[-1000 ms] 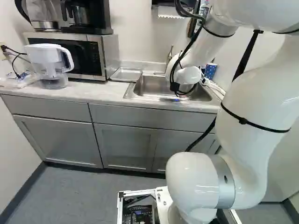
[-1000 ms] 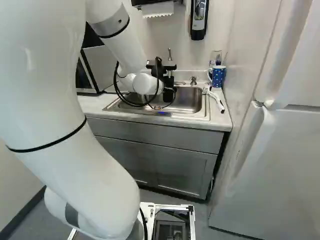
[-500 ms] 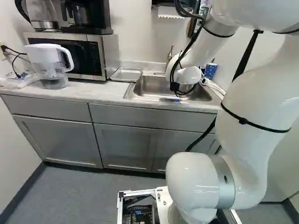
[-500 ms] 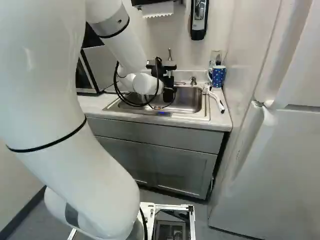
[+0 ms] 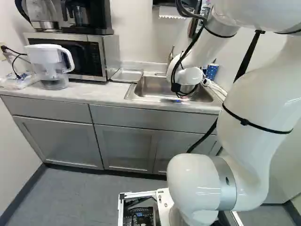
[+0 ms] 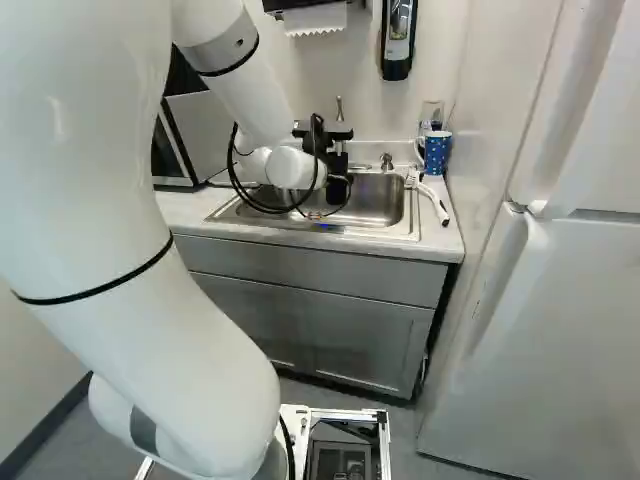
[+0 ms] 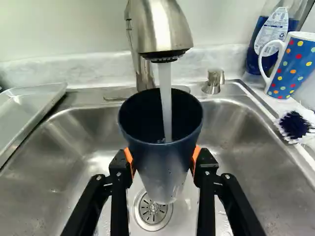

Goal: Rinse the cup and place it in the tray

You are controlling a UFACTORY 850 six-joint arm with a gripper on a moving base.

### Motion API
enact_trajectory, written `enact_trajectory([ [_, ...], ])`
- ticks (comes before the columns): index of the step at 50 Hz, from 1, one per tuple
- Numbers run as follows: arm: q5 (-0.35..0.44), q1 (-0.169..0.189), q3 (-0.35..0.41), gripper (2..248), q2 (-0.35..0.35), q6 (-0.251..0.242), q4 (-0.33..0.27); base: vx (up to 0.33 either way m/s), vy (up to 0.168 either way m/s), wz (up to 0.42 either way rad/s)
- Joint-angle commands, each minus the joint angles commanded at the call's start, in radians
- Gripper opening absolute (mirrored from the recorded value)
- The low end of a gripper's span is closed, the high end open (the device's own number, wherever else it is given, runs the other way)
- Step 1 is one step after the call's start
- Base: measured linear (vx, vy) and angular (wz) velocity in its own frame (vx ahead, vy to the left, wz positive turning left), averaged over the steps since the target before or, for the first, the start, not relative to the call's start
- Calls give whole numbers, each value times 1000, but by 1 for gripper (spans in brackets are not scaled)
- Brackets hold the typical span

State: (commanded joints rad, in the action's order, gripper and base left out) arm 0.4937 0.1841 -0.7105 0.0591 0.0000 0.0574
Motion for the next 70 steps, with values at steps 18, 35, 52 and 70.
enact_trajectory([
  [18, 0, 0, 0, 125, 0, 0, 0, 0, 0, 0],
  [35, 0, 0, 0, 125, 0, 0, 0, 0, 0, 0],
  [52, 0, 0, 0, 125, 0, 0, 0, 0, 0, 0],
  [70, 0, 0, 0, 125, 0, 0, 0, 0, 0, 0],
])
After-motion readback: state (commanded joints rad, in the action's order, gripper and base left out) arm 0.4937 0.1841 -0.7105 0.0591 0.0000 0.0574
